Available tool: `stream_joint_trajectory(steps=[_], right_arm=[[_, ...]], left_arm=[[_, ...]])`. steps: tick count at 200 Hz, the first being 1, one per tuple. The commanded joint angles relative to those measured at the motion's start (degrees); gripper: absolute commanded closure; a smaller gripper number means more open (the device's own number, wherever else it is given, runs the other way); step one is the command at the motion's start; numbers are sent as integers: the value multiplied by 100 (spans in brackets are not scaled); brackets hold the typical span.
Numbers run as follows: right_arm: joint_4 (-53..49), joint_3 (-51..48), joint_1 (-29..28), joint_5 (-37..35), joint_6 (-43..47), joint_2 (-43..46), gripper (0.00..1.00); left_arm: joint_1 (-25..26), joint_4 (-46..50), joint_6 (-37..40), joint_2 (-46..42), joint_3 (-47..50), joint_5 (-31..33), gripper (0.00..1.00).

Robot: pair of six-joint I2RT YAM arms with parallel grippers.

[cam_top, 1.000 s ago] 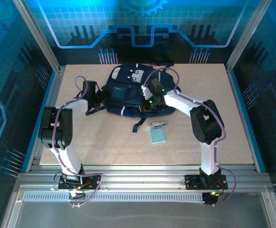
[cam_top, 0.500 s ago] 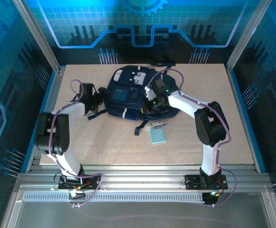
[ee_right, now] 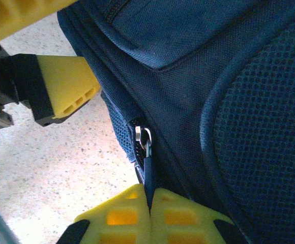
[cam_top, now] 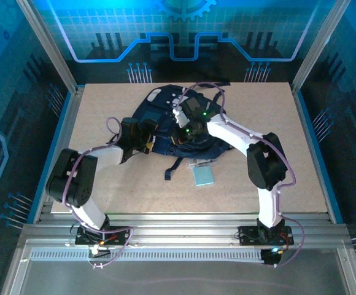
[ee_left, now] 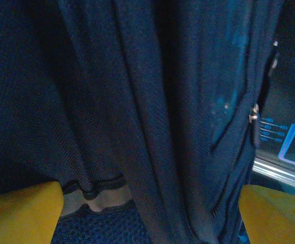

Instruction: Pack books, pencil case, and school supplies into a backpack

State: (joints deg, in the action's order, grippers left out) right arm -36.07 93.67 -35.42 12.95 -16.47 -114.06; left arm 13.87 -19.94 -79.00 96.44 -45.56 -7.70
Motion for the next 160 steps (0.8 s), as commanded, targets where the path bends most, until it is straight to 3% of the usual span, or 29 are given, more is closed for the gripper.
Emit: stream_joint_trajectory(steps=[1,18,48,61,84,101,160], right_arm=[[-340,381,-347,-546,500,-80,100],[-424,398,-538,-1164,823,-90,100],[-563,409,-869,-2326,1488,-139,100],[-563,368,-999,-3077,1779,-160,100],[-466,165,-1108,-4109,2174,-165,100],[-307,-116,-1092,-4490,2376,-85,100],[-75,-1185,-915,-4674,2371,533,100]], left_arm=[[71,-692,-617,363,-159,-25,13],[68,-861,-676,599,-249,-46,23],[56,-1379,-638,888,-282,-108,82],[31,-1380,-575,928,-329,-129,100],[-46,-1280,-451,892,-404,-166,100],[-143,-1092,-301,834,-508,-179,100],[-629,-731,28,731,-806,-213,100]])
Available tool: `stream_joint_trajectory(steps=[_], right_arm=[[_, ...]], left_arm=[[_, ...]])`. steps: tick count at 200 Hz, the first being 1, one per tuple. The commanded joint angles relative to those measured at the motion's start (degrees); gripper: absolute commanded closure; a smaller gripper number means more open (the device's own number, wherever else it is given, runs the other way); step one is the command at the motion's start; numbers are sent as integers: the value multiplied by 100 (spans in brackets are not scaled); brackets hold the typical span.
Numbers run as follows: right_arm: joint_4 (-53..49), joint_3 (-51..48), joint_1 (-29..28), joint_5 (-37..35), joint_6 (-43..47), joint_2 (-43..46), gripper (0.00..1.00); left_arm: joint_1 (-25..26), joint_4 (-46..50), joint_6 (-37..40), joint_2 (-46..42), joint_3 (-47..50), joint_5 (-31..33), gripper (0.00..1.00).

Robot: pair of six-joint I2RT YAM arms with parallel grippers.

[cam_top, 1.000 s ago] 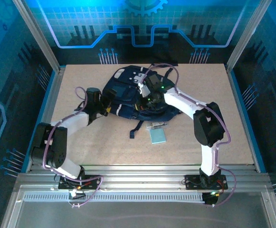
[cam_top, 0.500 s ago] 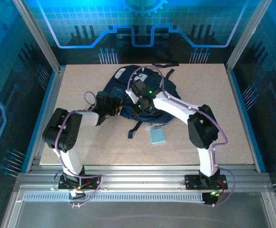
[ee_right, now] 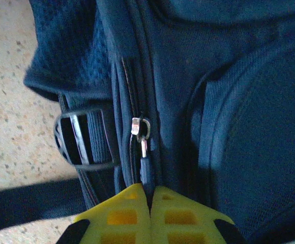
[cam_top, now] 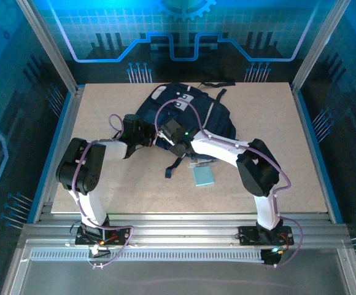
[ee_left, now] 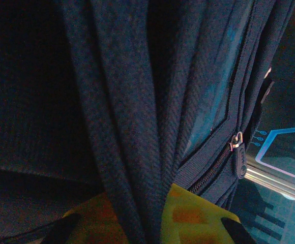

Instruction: Pack books, pencil case, and school supplies into a backpack

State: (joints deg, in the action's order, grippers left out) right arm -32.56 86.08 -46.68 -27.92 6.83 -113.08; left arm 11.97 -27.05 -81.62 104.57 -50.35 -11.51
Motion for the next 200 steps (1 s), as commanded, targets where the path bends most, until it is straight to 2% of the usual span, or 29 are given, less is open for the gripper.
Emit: stream_joint_trajectory(steps=[1,50,120,137,162,185,194,200], right_arm=[[-427,-435,216,-580,35,444,100],[-628,-1090,487,-837,-240,1063,100],[-592,-1586,1335,-976,-803,1712,100],[-463,-1578,1483,-592,-928,1871,100],[-214,-1472,1406,90,-961,1965,100],[-201,-1281,1354,652,-1078,1895,100],[-185,-1254,1371,959,-1139,1918,94],[-196,-1239,1379,1191,-1208,1950,87]], left_arm=[[-444,-11,298,-84,-331,167,100],[-846,292,598,27,-687,-12,100],[-1407,728,1089,258,-1185,-492,100],[-1536,982,1287,397,-1436,-659,100],[-1549,1282,1518,611,-1799,-891,100],[-1510,1176,1484,573,-1761,-1064,100],[-1485,1172,1526,471,-1673,-1047,100],[-1464,1147,1557,392,-1598,-1038,100]])
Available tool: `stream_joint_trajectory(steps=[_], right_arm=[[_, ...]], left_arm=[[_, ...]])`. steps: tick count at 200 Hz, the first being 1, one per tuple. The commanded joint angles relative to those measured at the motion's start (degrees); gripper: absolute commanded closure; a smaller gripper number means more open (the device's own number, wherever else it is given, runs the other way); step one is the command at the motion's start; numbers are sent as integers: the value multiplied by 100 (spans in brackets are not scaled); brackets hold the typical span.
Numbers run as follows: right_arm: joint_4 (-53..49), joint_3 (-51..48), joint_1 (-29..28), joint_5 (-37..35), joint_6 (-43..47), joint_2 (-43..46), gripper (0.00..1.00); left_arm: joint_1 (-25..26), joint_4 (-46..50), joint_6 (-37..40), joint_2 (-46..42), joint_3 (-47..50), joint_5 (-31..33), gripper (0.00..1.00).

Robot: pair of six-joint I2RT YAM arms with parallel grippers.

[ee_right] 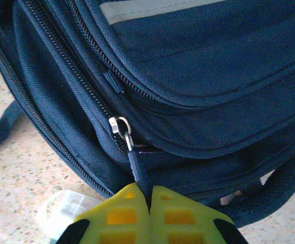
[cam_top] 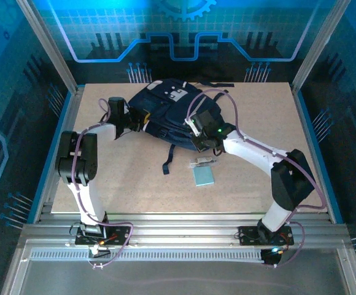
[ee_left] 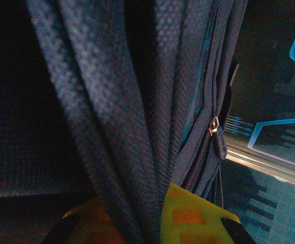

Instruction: Pack books, pencil case, and school supplies into a backpack

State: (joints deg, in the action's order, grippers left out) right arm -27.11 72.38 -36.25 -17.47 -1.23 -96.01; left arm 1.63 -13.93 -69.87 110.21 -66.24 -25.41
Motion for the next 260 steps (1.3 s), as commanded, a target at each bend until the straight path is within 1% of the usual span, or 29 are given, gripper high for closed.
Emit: stream_joint_trajectory(steps=[1,5,17,36,41,50,81,109,155,177,198,212,230,233,236,244,249,252,256,260], right_arm=[[-746,134,342,182,-412,246,85],[-743,136,359,359,-458,280,78],[-737,136,474,935,-616,361,65],[-598,79,705,1892,-914,454,48],[-533,46,768,2101,-991,461,45],[-409,-8,852,2406,-1132,460,43],[-33,-17,880,2975,-1522,211,39],[154,130,750,3048,-1839,-188,38],[145,509,369,2810,-1793,-836,44],[165,615,250,2818,-1769,-1054,50],[22,700,163,2373,-1651,-1048,53],[-29,710,186,2315,-1538,-886,51],[-244,892,228,2197,-1298,-824,41],[-264,927,236,2165,-1269,-833,40],[-268,951,245,2155,-1232,-851,39],[-274,1006,283,2150,-1143,-911,36],[-280,1050,310,2144,-1111,-963,35],[-284,1073,323,2137,-1095,-1002,35],[-279,1097,338,2134,-1088,-1037,35],[-265,1124,370,2143,-1066,-1095,35]], left_arm=[[-424,-163,384,-183,3,352,100],[-415,-184,390,-233,57,360,100],[-402,-256,379,-376,215,359,100],[-373,-382,332,-513,414,349,100],[-361,-390,341,-534,431,352,100],[-343,-363,361,-541,428,337,100],[-299,-363,368,-533,401,304,100],[-278,-369,353,-540,410,308,100],[-277,-383,320,-527,455,307,100],[-278,-407,302,-516,489,308,100],[-281,-454,255,-499,512,283,100],[-290,-445,269,-483,502,274,100],[-310,-359,359,-451,435,273,100],[-311,-315,388,-433,410,271,99],[-320,-286,406,-419,383,261,95],[-351,-239,425,-390,342,206,80],[-371,-209,421,-387,325,171,65],[-380,-176,423,-393,316,142,59],[-392,-129,433,-410,313,127,46],[-393,-83,449,-443,321,128,35]])
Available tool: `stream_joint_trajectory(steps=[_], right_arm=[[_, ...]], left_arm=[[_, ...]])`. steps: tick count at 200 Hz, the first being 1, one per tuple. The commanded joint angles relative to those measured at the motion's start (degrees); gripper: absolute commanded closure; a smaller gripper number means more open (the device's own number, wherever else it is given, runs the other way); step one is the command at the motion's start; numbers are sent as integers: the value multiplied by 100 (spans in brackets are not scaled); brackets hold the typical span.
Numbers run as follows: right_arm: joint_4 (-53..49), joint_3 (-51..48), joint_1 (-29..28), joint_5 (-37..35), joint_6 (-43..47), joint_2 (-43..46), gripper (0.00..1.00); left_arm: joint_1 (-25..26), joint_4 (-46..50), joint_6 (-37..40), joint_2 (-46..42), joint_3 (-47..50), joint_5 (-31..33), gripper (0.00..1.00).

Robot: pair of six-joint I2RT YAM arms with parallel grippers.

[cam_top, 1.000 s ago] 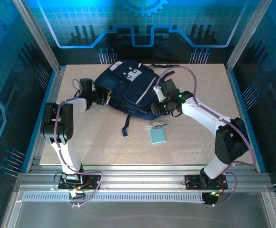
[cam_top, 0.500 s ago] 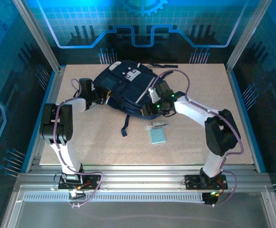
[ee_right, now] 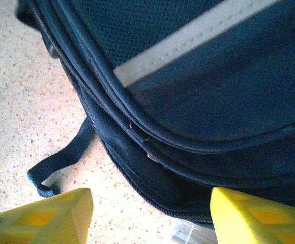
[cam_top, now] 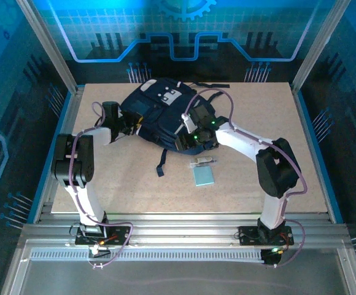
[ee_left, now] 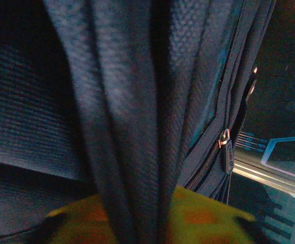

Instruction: Pack books, pencil case, and school supplies into a backpack

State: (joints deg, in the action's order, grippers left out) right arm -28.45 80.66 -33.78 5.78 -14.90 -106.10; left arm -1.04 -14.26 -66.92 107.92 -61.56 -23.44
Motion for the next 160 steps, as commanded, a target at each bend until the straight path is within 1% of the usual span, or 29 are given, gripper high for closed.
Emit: stream_joint_trajectory(steps=[1,6,8,9,10,13,28,52,66,80,102,132,141,160], right_arm=[[-125,298,129,-178,302,-99,35],[-81,301,166,-161,303,-147,35],[-51,305,173,-153,303,-169,34],[-40,303,185,-146,303,-180,34],[-26,298,191,-138,299,-190,34],[8,299,214,-108,295,-218,34],[226,232,332,77,223,-333,34],[539,40,457,326,86,-430,34],[708,-119,484,342,-3,-429,33],[923,-300,517,438,-175,-437,33],[1226,-539,557,686,-503,-473,33],[1571,-824,558,860,-799,-446,33],[1638,-895,567,866,-871,-425,33],[1725,-1037,580,849,-966,-377,33]], left_arm=[[-126,-33,162,-229,-142,-66,32],[-125,37,217,-294,-117,-36,18],[-131,72,239,-325,-106,-24,9],[-124,95,244,-342,-104,-13,6],[-120,119,255,-360,-98,-4,3],[-122,182,294,-414,-91,31,1],[-87,436,375,-701,47,145,1],[143,373,31,-1222,515,364,1],[434,257,-268,-1403,753,455,1],[805,-147,-714,-1475,1047,627,1],[1434,-760,-1395,-1272,1291,953,5],[2084,-1322,-1873,-681,1293,1448,15],[2203,-1479,-1874,-524,1281,1636,18],[2316,-1163,-1573,-267,1040,1919,21]])
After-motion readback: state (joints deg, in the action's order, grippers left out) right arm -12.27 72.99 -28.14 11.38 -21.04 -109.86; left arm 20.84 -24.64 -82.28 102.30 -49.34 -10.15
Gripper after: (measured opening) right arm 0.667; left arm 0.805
